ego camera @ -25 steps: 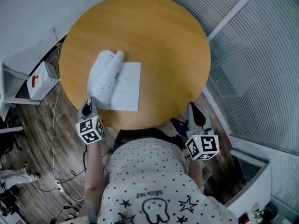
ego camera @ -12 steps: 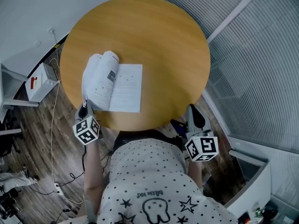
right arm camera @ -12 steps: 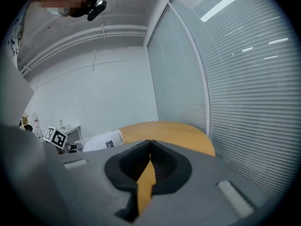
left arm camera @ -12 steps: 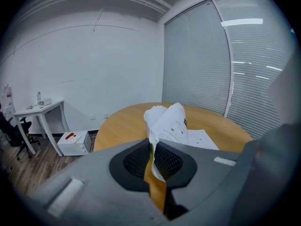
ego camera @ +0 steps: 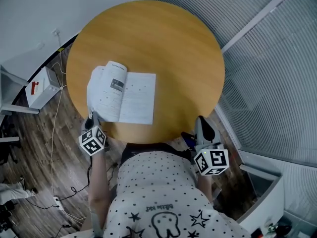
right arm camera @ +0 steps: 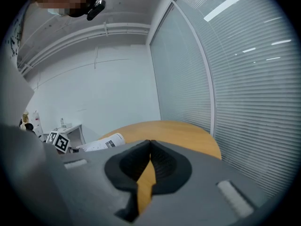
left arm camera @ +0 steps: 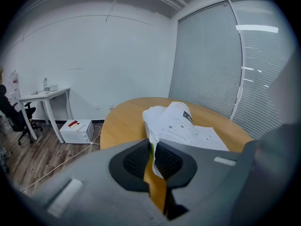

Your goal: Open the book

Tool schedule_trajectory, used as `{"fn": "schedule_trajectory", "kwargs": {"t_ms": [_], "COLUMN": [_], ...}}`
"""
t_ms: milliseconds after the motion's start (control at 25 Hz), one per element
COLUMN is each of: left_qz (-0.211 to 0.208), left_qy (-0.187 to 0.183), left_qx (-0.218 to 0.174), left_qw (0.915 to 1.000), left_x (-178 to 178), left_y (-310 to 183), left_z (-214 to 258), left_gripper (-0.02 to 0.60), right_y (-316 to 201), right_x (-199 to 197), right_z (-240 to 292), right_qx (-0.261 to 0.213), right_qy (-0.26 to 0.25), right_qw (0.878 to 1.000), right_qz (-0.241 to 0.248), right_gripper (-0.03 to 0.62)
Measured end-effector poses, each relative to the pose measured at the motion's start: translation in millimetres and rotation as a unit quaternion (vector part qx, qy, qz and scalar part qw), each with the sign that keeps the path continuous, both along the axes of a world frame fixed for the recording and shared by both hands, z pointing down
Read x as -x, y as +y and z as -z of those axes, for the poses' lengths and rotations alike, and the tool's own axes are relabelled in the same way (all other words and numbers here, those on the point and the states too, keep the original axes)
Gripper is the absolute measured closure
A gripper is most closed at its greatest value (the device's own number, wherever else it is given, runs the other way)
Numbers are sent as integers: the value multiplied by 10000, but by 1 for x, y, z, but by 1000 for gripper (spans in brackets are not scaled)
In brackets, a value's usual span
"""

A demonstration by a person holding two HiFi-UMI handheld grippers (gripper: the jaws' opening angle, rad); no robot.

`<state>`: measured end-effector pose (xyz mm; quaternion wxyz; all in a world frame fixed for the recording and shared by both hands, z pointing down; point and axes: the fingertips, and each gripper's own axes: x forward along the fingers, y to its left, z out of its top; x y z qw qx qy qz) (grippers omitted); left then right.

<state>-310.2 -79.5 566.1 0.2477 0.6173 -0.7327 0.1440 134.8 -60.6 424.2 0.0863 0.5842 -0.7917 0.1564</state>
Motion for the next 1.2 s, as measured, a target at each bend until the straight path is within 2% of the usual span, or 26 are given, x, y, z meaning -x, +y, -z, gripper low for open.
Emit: {"fn": "schedule_trajectory", "kwargs": {"t_ms": [200, 400, 640, 1200], "left_qz": [-236, -468, -972, -830], "left_qy": [-88, -264, -687, -748], "left_qx": [429, 863, 1462, 1535], "left_qw": [9988, 9948, 9821, 9818], "left_x": [9, 16, 14, 14], "left_y": [0, -2, -1, -1], "left_z": [-26, -49, -79, -81], "left_gripper": [552, 546, 526, 520], "right_y": [-6, -10, -13, -15], "right_x": [16, 16, 30, 32], "right_z": [2, 5, 1, 3], "right_qx": [3, 8, 80, 72], "right_qy": [21, 54, 7, -3], "right_qw": [10000, 10000, 9999, 9998], "right_qz": [90, -20, 76, 176], "right_gripper": [591, 589, 590, 590]}}
